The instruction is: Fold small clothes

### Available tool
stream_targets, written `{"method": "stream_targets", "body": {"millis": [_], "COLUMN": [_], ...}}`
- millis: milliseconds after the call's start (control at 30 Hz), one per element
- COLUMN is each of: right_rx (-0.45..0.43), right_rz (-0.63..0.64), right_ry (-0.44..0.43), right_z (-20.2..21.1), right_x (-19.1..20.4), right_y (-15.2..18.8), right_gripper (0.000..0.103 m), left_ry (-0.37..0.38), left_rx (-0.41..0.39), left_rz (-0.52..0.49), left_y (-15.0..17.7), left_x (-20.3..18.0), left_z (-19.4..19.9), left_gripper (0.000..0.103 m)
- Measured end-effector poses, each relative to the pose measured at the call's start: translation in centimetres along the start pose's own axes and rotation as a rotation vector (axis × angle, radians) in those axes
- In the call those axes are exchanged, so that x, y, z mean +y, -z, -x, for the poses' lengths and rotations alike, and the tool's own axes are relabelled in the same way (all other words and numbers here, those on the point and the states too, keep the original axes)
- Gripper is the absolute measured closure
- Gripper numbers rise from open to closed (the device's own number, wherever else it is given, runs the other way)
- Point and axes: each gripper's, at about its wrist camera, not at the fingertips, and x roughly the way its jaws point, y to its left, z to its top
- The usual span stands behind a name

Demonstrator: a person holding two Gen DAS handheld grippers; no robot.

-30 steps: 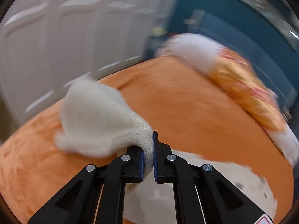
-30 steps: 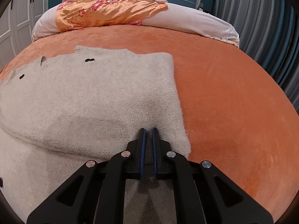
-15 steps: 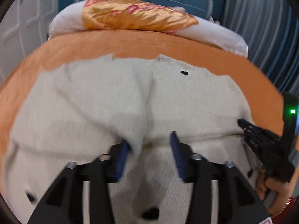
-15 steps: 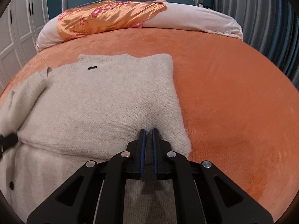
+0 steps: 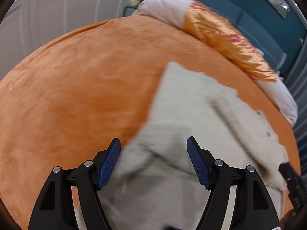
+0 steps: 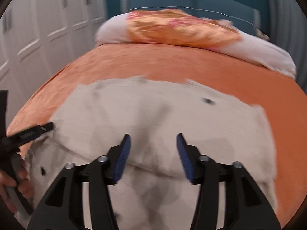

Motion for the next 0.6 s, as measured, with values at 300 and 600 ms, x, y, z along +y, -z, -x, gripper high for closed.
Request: {"method": "stream_targets", "body": {"millis": [300,600], "right_rx": [0.037,0.084], "right_rz": [-0.08,-0.534], "right_ry": [0.153,0.146], "right_z": [-3.5,2.0], "right_x": [-3.0,-17.6], "right_y": [-1.5,4.5], "right_gripper": [0.044,0.047], "left_ry": [-0.039,0.078], "left_rx": [-0.022,-0.001], "left_rz": [-0.056,0.029], "left_y": [1.1,1.3], "left_x": [-0.6,-0.4], "left_z": [-1.0,1.3], "left_gripper": [0.029,0.028]}}
